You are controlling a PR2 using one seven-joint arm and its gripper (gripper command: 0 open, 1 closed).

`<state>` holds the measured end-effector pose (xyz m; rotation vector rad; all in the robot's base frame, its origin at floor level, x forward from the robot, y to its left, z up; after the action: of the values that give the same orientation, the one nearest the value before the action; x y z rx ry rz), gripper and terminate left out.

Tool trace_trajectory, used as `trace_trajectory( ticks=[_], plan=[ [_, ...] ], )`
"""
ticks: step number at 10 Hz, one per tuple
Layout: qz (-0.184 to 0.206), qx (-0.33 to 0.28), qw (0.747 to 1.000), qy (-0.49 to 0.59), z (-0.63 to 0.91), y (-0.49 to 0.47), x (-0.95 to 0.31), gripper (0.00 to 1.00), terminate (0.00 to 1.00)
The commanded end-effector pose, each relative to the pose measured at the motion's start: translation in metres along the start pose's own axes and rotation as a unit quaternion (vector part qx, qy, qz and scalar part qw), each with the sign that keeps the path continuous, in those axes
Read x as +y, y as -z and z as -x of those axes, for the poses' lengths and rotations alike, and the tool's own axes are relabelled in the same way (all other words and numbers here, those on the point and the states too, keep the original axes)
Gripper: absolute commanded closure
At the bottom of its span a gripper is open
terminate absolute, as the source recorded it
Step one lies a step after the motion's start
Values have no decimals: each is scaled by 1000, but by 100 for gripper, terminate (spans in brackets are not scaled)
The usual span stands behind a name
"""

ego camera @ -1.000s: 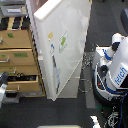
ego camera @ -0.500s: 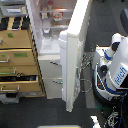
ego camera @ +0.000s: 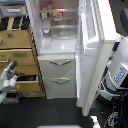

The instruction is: Opening the fridge

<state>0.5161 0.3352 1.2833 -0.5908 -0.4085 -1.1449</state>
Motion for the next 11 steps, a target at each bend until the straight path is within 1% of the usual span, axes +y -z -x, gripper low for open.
trace_trajectory(
  ticks=[1, 2, 3, 5, 6, 7, 8, 9, 10, 11],
  plan=[
    [-116, 285, 941, -144, -290, 496, 114, 0, 0],
    [-97, 277, 952, -87, -350, 504, 57, 0, 0],
    [-94, 270, 957, -38, -430, 527, -3, 0, 0],
    [-88, 264, 960, -11, -514, 563, -72, 0, 0],
    [-70, 236, 967, 66, -575, 594, -132, 0, 0],
    [-61, 222, 969, 90, -583, 605, -125, 0, 0],
    [-47, 210, 967, 135, -633, 615, -240, 0, 0],
    [-47, 213, 965, 147, -649, 608, -309, 0, 0],
    [-47, 217, 958, 180, -676, 600, -417, 0, 0],
    [-38, 209, 952, 218, -701, 588, -522, 0, 0]
  ],
)
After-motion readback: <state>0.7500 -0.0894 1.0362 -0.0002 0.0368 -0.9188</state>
